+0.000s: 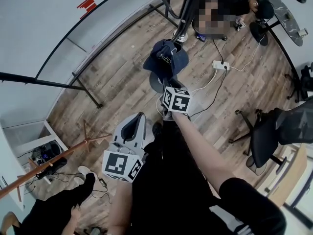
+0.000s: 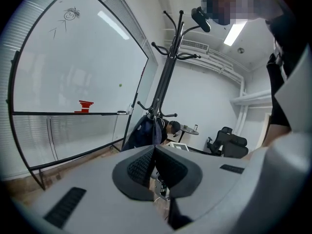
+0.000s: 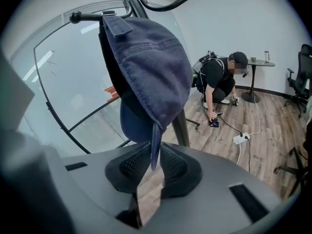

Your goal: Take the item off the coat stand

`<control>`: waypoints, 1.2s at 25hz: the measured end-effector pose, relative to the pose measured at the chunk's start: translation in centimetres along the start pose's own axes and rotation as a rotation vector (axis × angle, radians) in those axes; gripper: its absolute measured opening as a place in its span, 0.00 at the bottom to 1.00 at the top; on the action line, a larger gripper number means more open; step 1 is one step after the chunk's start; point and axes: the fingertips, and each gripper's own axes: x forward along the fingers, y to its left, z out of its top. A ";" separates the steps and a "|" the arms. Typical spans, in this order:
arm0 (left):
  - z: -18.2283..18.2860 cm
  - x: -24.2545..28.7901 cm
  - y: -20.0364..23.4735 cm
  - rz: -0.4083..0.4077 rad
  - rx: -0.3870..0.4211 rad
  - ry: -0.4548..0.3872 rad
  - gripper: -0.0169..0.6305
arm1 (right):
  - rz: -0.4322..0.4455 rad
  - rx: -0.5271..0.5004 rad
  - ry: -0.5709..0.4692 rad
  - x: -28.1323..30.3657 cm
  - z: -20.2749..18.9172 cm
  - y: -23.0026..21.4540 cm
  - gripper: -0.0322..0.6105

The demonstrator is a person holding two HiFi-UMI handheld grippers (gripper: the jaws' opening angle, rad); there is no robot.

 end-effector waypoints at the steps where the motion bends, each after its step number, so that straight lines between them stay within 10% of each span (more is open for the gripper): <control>1: 0.0 0.0 0.1 0.001 -0.001 0.000 0.05 | -0.009 0.001 -0.001 0.0 0.0 -0.1 0.16; 30: 0.9 -0.4 -1.3 -0.043 0.006 -0.052 0.05 | 0.038 0.009 -0.028 -4.8 0.4 0.6 0.12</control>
